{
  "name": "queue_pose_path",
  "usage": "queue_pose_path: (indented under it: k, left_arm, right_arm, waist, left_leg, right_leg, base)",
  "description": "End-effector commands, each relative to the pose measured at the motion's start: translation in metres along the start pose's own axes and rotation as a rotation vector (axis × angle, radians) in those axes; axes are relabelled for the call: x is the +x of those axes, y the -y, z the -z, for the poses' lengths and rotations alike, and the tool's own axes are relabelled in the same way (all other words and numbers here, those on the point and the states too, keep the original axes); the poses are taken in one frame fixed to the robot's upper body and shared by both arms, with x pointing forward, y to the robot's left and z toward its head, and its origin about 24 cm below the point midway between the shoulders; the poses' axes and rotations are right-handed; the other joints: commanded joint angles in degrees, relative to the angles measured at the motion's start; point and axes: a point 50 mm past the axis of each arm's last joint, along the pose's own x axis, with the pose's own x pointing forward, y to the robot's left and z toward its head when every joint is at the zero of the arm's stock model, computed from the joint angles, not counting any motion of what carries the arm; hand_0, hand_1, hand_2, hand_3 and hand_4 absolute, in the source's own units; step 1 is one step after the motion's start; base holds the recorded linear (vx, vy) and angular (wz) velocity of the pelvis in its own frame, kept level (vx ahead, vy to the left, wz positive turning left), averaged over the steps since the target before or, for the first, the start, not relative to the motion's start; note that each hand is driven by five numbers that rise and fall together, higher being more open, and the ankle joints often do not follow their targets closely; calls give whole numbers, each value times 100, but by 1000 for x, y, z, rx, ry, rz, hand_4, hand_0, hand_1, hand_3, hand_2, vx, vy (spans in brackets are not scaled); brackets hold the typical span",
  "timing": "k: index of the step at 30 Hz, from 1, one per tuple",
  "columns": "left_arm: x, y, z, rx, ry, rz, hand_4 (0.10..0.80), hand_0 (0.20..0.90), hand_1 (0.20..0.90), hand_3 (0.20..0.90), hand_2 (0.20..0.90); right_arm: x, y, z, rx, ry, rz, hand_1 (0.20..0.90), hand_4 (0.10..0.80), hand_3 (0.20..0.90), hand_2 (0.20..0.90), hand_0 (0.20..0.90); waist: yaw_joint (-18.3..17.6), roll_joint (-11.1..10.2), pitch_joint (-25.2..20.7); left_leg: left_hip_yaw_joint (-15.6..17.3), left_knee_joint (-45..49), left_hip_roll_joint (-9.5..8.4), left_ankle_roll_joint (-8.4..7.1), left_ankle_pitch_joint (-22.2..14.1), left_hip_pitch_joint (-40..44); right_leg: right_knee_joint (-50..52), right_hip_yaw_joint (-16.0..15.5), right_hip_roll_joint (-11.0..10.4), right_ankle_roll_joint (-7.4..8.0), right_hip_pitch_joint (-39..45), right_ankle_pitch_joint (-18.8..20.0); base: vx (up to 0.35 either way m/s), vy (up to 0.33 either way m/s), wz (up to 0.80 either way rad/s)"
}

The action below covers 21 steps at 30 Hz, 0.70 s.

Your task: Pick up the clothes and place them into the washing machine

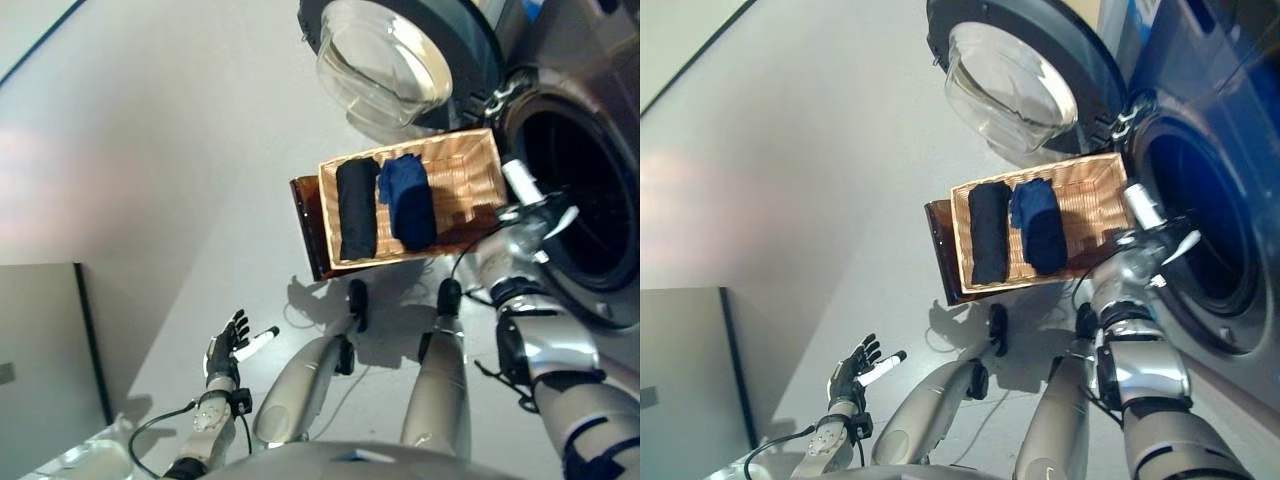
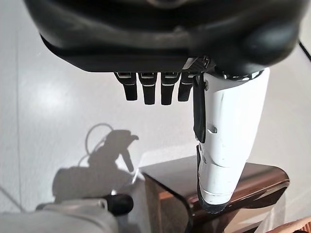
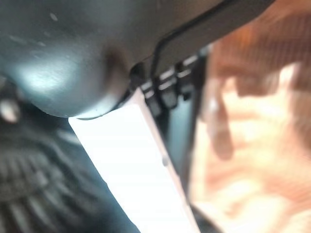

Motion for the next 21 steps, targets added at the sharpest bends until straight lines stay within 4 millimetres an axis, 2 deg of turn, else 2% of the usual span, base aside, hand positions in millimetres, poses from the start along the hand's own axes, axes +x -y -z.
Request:
queue_pose_path:
  k: [1,4,7,8,15,19,20,21]
  left_arm:
    - [6,-37,-10,60,35,-133,800,900,900,900,900]
    - [6,-47,-11,69,36,-161,800,900,900,900,900]
    - [5,-51,-13,79,44,-172,800,900,900,900,900]
    - [5,-54,-14,85,45,-178,800,900,900,900,900]
    - [5,-61,-24,110,88,-184,800,900,900,900,900]
    - [8,-61,-38,118,147,-180,800,900,900,900,900]
    - [8,-60,-42,122,161,-175,800,900,900,900,900]
    - [8,-62,-44,122,171,-182,800,900,900,900,900]
  right_arm:
    - [8,-2,-33,-307,208,-41,900,800,900,900,900]
    - [4,-13,-31,-506,259,-73,900,800,900,900,900]
    - [7,-10,-29,-643,248,-35,900,800,900,900,900]
    - [6,-15,-33,-623,252,-38,900,800,900,900,900]
    - [6,-11,-27,-673,223,-10,900,800,900,900,900]
    - [6,-13,-32,-652,227,12,900,800,900,900,900]
    - [6,-13,-32,-651,223,13,900,800,900,900,900]
    - [7,-13,-35,-648,225,18,900,800,900,900,900]
  waist:
    - [256,-129,-239]
    - [330,-303,-182]
    - [441,-411,-137]
    - [461,-450,-115]
    - [641,-534,32]
    - [728,-555,146]
    - [762,-571,159]
    - [780,-573,174]
  left_leg:
    - [-217,313,132,-567,-267,-304]
    - [-322,379,149,-581,-227,-374]
    - [-441,445,136,-597,-191,-467]
    - [-462,486,137,-596,-196,-502]
    - [-604,734,64,-576,-224,-752]
    - [-642,924,27,-565,-274,-959]
    - [-683,1037,0,-581,-512,-964]
    - [-694,1092,-11,-575,-536,-1013]
  right_leg:
    - [-406,-267,240,-397,404,68]
    - [-413,-404,258,-420,447,71]
    - [-407,-543,241,-430,471,55]
    - [-376,-579,233,-436,464,34]
    - [-146,-761,151,-454,368,-59]
    - [56,-834,93,-475,235,-139]
    - [192,-800,88,-444,234,-367]
    - [239,-802,82,-448,197,-388]
  base:
    - [-23,-39,23]
    - [-32,-76,19]
    - [-23,-45,27]
    - [-20,-14,21]
    - [-13,1,21]
    - [25,18,19]
    - [111,2,19]
    - [110,1,24]
